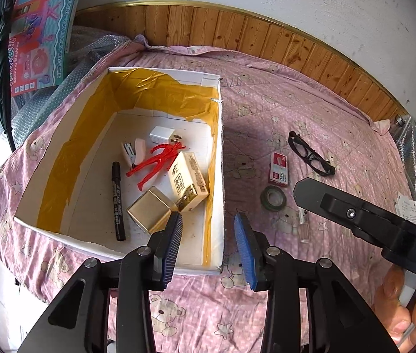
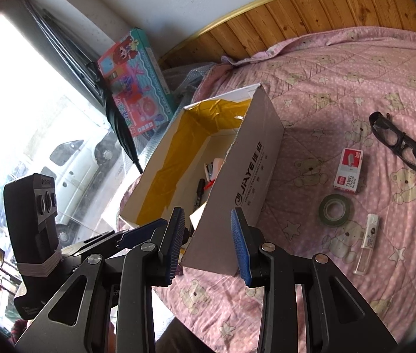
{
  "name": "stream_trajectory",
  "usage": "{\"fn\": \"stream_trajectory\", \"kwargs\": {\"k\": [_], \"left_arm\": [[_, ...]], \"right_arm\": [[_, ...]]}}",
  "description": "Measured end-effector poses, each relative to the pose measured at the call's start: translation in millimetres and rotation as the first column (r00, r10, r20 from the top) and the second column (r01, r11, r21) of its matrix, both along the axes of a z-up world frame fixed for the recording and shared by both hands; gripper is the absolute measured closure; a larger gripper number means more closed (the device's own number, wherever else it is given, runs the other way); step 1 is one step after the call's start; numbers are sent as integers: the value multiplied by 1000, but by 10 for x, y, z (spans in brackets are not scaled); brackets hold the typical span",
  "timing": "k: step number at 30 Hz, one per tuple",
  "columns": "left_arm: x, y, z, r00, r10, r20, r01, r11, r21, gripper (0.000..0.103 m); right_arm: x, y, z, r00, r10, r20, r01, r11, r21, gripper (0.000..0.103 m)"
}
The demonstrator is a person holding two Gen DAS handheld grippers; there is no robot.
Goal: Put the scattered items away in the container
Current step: 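Move both open tools back toward the green tape roll and clear tube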
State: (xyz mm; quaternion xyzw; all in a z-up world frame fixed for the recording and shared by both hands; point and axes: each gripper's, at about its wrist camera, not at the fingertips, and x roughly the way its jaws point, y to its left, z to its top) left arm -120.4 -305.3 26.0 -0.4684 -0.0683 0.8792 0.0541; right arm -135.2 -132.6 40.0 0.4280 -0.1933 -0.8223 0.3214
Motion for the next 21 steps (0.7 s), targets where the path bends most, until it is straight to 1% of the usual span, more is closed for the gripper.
{"fn": "stream_trajectory", "kwargs": {"k": [10,15,21], "left_arm": [[34,414,-15,998,-60,8,60,998,-9,64],[2,653,-88,995,-99,24,99,995,-5,64],[-53,906,-199,990,-132,48,132,991,0,64]], "right_arm": [[112,396,-75,999,-43,16,43,999,-28,68],[133,635,-180,996,-77,40,78,996,-34,68],[122,890,-321,991,-112,71,115,992,-44,71]]}}
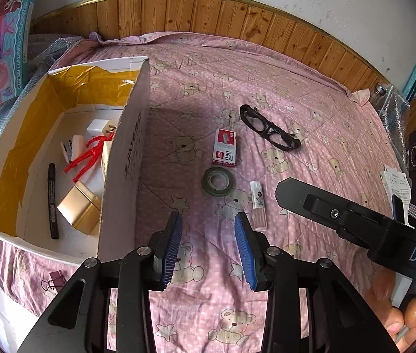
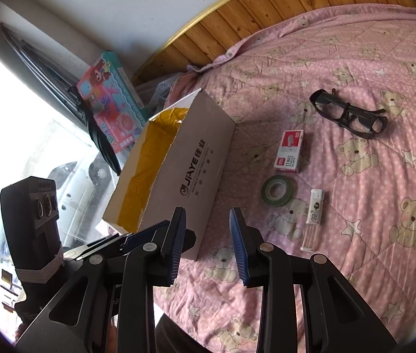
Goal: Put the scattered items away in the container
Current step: 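Move both open tools back toward the green tape roll and clear tube, then grasp the green tape roll with the left tool while the right tool grasps the clear tube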
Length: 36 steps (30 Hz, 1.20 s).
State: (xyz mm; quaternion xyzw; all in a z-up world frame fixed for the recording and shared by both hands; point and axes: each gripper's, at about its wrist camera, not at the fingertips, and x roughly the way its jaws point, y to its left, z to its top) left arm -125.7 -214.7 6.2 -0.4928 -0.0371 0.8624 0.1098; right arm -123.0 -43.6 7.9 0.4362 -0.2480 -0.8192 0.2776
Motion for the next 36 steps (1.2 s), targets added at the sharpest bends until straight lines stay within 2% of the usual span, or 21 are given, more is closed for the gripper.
{"fn": "stream_trajectory", "kwargs": {"k": [4,12,20,24,29,32,34,36], "left_arm": [[-54,96,-97,1000,-10,21,10,1000,-1,64],[-211,166,-362,997,2,82,-4,1000,26,55],[-457,393,-653,991,-25,131,20,999,38,52],[-677,515,-767,991,-35,130,32,999,26,50],[-957,556,-918,992,-22,123,25,1000,-19,45],[-1081,550,-1050,990,-23,136,28,999,-35,44],[-1128,563,-1110,994,-20,111,30,996,-85,43],[-1150,555,-1186,993,-27,116,38,995,-96,43]], "right_arm": [[-53,120,-99,1000,-21,21,21,1000,-5,72],[-148,450,-378,993,-82,80,83,997,-11,72],[-345,645,-663,983,-126,132,123,992,30,70],[-404,638,-770,982,-127,138,116,990,81,70],[-422,382,-873,992,-57,109,35,980,196,69],[-423,190,-964,997,-9,82,-15,959,283,69],[-439,53,-1065,997,24,77,-50,935,351,70],[-399,-52,-1085,999,44,11,-45,906,420,73]]}}
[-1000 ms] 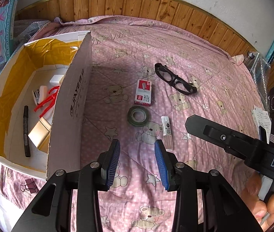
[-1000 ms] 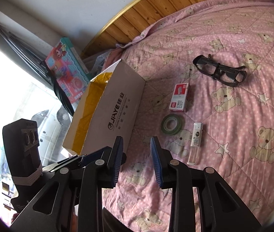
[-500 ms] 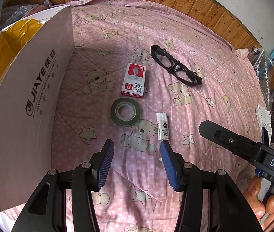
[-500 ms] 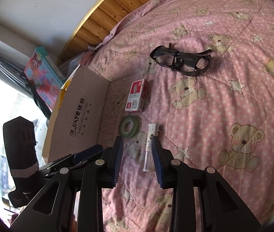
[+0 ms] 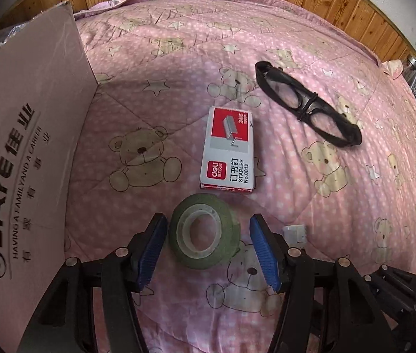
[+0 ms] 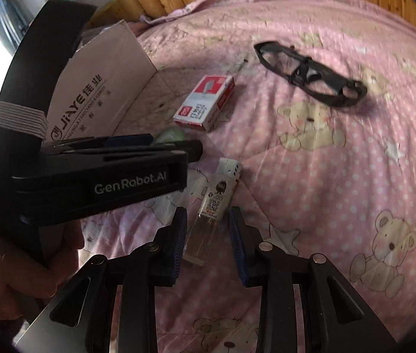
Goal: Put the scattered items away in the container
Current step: 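Grasp the green tape roll with the left tool while the right tool grasps the clear tube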
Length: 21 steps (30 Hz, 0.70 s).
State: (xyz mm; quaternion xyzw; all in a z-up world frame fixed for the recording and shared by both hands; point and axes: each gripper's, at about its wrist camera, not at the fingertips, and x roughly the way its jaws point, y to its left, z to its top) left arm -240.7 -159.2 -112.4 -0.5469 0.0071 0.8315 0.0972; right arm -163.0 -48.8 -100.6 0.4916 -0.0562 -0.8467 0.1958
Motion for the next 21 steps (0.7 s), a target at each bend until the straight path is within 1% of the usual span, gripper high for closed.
{"fn": "stream_trajectory", "kwargs": {"k": [1,2,3,4,5,6,12,15,21], "left_arm": [[26,10,10,1000,-12,-24,12,1000,-3,43],[46,26,-6,999,-29,-30,29,999,-22,43],[71,41,-8,998,-44,-47,42,998,-41,43],[83,26,-10,997,-44,-56,42,998,-37,44],[88,-1,-6,997,-38,-63,37,999,-26,50],[90,-22,3,997,-35,-72,33,999,-23,53],[158,-99,125,995,-40,-96,40,999,-1,54],[199,-139,221,994,-34,-108,35,999,7,54],[268,-130,384,993,-14,-120,17,1000,22,54]], "right_arm": [[19,-42,2,1000,7,-25,-6,999,35,75],[34,-60,0,999,11,-36,-9,998,54,75],[41,-67,-1,999,10,-45,-7,998,69,81],[43,-60,-4,999,8,-49,-4,997,82,86],[37,-34,-4,999,7,-43,-4,998,70,86],[24,12,-3,1000,-3,-28,4,999,42,86],[44,278,43,997,-69,47,73,992,-107,87],[82,319,121,995,-86,52,92,986,-136,87],[194,394,344,994,-108,16,110,982,-153,87]]}}
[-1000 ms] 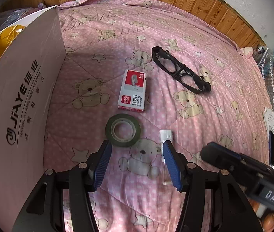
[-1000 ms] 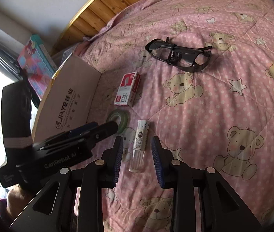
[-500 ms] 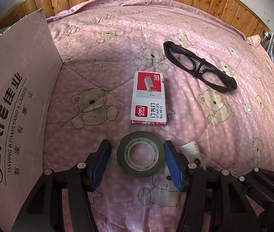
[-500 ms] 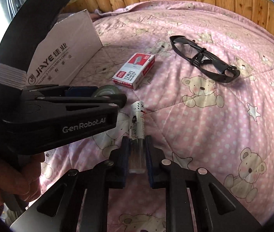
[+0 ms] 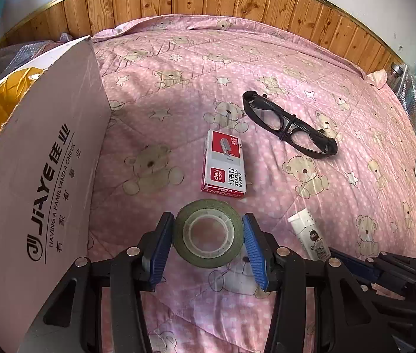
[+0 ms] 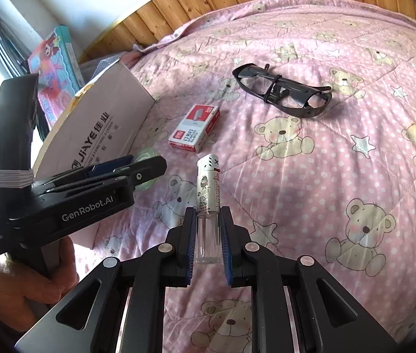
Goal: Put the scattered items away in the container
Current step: 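Grasp the green tape roll with the left tool while the right tool grasps the clear tube, then carry the tape roll and clear tube over the cardboard box with both tools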
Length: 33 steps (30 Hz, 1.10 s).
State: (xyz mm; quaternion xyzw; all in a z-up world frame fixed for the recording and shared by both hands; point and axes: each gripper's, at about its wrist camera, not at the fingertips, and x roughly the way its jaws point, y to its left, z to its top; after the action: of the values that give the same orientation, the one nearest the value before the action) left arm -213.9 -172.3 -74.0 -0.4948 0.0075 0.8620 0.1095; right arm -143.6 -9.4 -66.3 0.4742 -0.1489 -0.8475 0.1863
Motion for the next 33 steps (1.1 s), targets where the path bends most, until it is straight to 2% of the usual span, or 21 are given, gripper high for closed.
{"fn": "stream_trajectory", "kwargs": {"k": [16,33], "left_arm": [[370,-68,273,999,31,-29,-31,1000,3,54],[734,135,688,995,-4,-97,6,1000,27,54]], "right_arm": [[320,40,247,999,0,-35,-1,1000,-31,87],[685,180,534,996,-10,-91,5,999,-53,87]]}}
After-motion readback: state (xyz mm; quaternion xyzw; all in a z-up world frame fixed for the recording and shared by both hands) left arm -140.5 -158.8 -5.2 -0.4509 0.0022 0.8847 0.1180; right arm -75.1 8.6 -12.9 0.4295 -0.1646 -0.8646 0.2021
